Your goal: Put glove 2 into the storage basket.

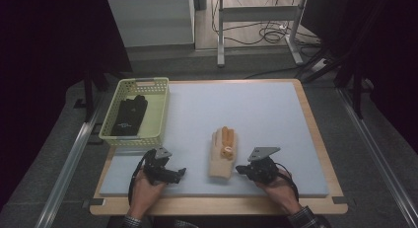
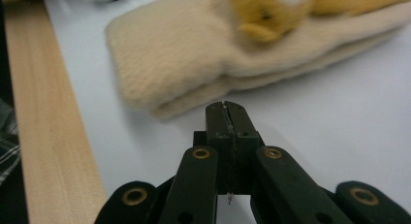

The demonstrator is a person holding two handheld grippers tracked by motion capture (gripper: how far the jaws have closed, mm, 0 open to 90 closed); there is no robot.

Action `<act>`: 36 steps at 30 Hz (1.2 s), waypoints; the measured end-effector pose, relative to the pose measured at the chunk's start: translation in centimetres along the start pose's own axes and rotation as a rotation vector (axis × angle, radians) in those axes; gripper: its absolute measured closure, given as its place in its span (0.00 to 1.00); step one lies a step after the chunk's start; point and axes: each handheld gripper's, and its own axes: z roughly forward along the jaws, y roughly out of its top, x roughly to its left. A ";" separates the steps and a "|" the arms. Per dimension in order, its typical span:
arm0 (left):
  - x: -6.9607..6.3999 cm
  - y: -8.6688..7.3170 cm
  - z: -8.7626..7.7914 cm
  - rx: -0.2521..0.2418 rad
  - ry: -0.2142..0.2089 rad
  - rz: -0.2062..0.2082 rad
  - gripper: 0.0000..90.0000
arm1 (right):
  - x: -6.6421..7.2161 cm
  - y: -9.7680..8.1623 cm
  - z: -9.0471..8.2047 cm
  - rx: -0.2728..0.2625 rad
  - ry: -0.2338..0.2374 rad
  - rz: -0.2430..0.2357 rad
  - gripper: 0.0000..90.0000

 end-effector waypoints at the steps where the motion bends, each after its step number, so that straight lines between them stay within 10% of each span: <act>1: 0.0 0.0 0.0 0.000 0.000 0.000 0.00 | 0.1 0.0 0.2 0.003 0.005 -0.006 0.98; 28: 0.0 0.0 0.0 -0.002 0.000 -0.002 0.00 | 2.2 3.9 6.3 -0.011 0.026 -0.051 0.98; 36: -0.1 0.0 0.0 0.000 0.004 0.002 0.00 | 2.3 3.6 5.3 -0.010 0.011 -0.066 0.92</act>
